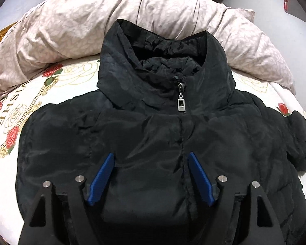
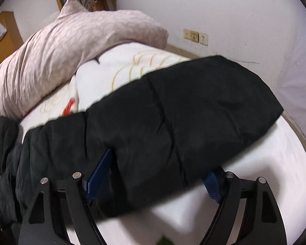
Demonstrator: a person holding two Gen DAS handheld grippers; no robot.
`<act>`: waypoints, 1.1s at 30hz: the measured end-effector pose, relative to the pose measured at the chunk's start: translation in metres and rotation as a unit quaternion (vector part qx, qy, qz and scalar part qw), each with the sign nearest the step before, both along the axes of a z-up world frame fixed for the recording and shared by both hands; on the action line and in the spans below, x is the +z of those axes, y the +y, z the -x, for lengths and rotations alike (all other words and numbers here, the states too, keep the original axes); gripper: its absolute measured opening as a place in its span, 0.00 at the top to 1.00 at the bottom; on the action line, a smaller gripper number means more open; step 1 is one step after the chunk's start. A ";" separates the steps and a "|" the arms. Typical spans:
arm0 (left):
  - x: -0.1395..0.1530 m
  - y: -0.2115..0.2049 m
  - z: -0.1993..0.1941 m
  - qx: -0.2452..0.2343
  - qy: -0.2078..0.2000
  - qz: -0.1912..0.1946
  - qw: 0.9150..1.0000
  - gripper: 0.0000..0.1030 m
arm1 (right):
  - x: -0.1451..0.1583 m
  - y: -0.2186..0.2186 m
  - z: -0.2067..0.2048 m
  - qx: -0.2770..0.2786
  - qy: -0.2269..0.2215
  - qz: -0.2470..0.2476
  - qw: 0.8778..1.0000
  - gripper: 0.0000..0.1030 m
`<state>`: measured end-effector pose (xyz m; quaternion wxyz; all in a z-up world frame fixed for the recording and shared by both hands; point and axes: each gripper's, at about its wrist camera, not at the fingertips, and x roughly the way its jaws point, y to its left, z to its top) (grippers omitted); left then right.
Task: Fold large clothes
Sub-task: 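Grasp the other black sleeve with the right tool and lift it, then fold the held sleeve across the jacket body with the right tool and release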
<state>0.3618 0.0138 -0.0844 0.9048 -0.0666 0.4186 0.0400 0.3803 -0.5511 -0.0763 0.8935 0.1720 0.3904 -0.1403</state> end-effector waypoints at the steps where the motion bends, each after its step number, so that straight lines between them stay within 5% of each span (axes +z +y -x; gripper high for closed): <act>1: -0.001 -0.001 -0.001 0.000 -0.001 -0.002 1.000 0.24 | 0.000 0.000 -0.001 -0.006 -0.005 -0.003 1.000 0.21; 3: -0.002 -0.001 -0.001 -0.001 -0.002 -0.005 1.000 0.24 | 0.002 -0.002 -0.003 -0.024 -0.015 -0.010 1.000 0.31; 5: -0.001 -0.001 -0.001 -0.003 -0.001 -0.004 1.000 0.24 | 0.008 -0.003 -0.003 -0.032 -0.017 -0.007 0.999 0.59; 8: 0.005 0.001 0.002 -0.003 0.004 0.004 1.000 0.24 | 0.024 0.002 0.001 -0.027 -0.019 0.001 0.999 0.75; 22: 0.066 0.016 0.066 0.009 -0.003 0.017 1.000 0.24 | 0.161 0.115 0.053 0.093 -0.115 0.020 0.989 0.85; 33: 0.102 0.058 0.104 0.032 -0.029 0.035 0.998 0.24 | 0.194 0.253 0.070 0.230 -0.126 0.003 0.965 0.86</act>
